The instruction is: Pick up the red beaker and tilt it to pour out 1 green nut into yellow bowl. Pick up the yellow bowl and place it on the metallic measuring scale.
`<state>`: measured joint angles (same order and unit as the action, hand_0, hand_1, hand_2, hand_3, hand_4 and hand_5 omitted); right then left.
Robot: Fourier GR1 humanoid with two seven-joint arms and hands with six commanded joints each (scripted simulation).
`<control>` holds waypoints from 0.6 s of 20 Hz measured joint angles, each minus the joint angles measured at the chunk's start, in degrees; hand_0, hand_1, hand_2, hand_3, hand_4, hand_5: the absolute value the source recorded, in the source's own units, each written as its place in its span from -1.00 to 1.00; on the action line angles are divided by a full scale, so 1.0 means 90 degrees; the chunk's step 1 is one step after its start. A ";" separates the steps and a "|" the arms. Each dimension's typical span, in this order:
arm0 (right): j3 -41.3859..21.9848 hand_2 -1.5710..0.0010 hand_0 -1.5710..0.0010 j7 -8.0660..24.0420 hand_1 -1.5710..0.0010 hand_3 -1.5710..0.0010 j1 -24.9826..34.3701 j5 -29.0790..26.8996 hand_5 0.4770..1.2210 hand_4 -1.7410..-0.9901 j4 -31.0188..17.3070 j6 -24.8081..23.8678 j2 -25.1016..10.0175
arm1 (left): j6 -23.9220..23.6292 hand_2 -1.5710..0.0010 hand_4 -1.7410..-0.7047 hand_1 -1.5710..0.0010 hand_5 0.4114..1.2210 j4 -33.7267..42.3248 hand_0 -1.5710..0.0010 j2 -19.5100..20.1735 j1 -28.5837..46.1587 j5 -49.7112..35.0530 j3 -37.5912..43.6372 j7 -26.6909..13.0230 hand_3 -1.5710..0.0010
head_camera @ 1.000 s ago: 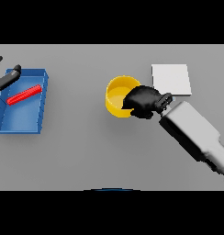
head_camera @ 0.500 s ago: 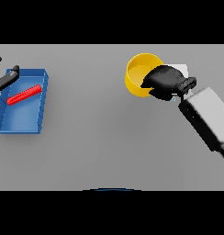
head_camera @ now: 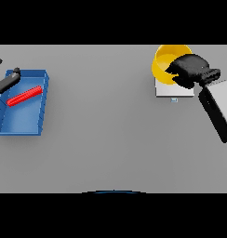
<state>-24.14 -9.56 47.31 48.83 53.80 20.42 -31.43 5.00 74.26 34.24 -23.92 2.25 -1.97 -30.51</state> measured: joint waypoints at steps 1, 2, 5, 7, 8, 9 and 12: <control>0.0037 -0.93 -1.00 -0.0007 -1.00 -0.49 0.0050 0.0037 1.00 -1.00 -0.0272 -0.0130 0.0083 | 0.0007 1.00 0.70 1.00 -0.11 -0.0042 1.00 0.0051 -0.0028 0.0004 0.0039 -0.0029 1.00; 0.0087 -0.91 -1.00 -0.0067 -1.00 -0.50 0.0144 0.0060 1.00 -1.00 -0.0535 -0.0231 0.0126 | 0.0019 1.00 0.69 1.00 -0.09 -0.0122 1.00 0.0048 -0.0039 -0.0001 0.0055 -0.0012 1.00; 0.0171 -0.82 -1.00 -0.0271 -1.00 -0.64 0.0226 0.0138 1.00 -1.00 -0.1149 -0.0478 0.0186 | 0.0048 1.00 0.69 1.00 -0.05 -0.0129 1.00 0.0012 -0.0077 0.0037 -0.0019 -0.0042 1.00; 0.0225 -0.78 -1.00 -0.0305 -1.00 -0.71 0.0300 0.0163 1.00 -1.00 -0.1447 -0.0601 0.0305 | 0.0005 1.00 0.71 1.00 -0.03 -0.0181 1.00 0.0015 -0.0155 0.0110 -0.0038 -0.0062 1.00; 0.0242 -0.77 -1.00 -0.0404 -1.00 -0.73 0.0295 0.0156 1.00 -1.00 -0.1518 -0.0583 0.0301 | -0.0015 1.00 0.70 1.00 -0.02 -0.0124 1.00 0.0004 -0.0090 0.0133 -0.0068 -0.0020 1.00; 0.0278 -0.76 -1.00 -0.0388 -1.00 -0.75 0.0275 0.0149 1.00 -1.00 -0.1572 -0.0610 0.0314 | 0.0010 1.00 0.70 1.00 -0.02 -0.0169 1.00 0.0034 -0.0090 0.0110 -0.0031 0.0015 1.00; 0.0294 -0.76 -1.00 -0.0337 -1.00 -0.79 0.0332 0.0227 1.00 -1.00 -0.1854 -0.0663 0.0437 | 0.0062 1.00 0.72 1.00 -0.04 -0.0183 1.00 0.0083 -0.0139 0.0087 -0.0009 -0.0106 1.00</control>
<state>-21.49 -12.60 50.30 50.87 37.11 14.45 -27.49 5.56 72.61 34.99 -25.17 3.03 -2.05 -31.47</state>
